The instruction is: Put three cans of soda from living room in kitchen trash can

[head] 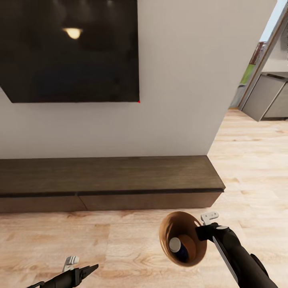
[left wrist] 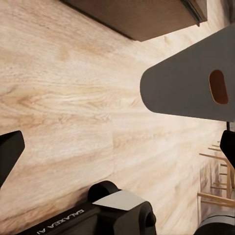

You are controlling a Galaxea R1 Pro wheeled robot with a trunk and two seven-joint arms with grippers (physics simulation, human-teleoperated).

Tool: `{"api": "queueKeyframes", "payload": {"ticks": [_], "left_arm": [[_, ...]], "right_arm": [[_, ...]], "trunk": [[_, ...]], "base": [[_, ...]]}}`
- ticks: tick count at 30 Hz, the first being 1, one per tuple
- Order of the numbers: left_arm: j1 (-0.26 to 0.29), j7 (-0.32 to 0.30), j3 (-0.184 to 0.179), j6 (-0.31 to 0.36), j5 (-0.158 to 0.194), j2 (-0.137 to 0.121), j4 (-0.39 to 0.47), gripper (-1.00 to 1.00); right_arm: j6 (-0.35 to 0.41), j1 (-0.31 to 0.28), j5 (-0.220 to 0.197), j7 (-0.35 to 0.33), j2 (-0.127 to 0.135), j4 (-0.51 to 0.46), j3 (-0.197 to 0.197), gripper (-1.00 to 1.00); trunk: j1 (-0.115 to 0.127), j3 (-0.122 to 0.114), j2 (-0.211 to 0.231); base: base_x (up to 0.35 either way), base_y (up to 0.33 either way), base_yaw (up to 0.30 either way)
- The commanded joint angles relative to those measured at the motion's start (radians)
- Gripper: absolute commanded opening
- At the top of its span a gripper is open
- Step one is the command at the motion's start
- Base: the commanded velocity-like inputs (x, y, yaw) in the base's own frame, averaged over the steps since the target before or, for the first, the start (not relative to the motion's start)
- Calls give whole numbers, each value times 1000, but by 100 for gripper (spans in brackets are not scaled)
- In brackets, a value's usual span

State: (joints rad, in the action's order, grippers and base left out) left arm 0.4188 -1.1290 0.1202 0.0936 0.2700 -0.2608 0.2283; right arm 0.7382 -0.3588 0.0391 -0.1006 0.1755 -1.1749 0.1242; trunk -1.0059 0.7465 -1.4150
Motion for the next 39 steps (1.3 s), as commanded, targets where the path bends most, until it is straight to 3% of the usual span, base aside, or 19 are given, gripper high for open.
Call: {"api": "queueKeyframes", "payload": {"ticks": [1,12,39], "left_arm": [[0,0,0,0,0,0,0,100],[0,-1,0,0,0,0,0,100],[0,-2,1,0,0,-1,0,100]], "right_arm": [[1,0,-9,-6,0,0,0,-100],[0,0,-9,-5,-1,-1,0,-100],[0,0,-8,-4,-1,-2,1,-100]], "trunk": [[0,-1,0],[0,-4,0],[0,-4,0]], "base": [[0,0,0],[0,129,68],[0,304,276]]}}
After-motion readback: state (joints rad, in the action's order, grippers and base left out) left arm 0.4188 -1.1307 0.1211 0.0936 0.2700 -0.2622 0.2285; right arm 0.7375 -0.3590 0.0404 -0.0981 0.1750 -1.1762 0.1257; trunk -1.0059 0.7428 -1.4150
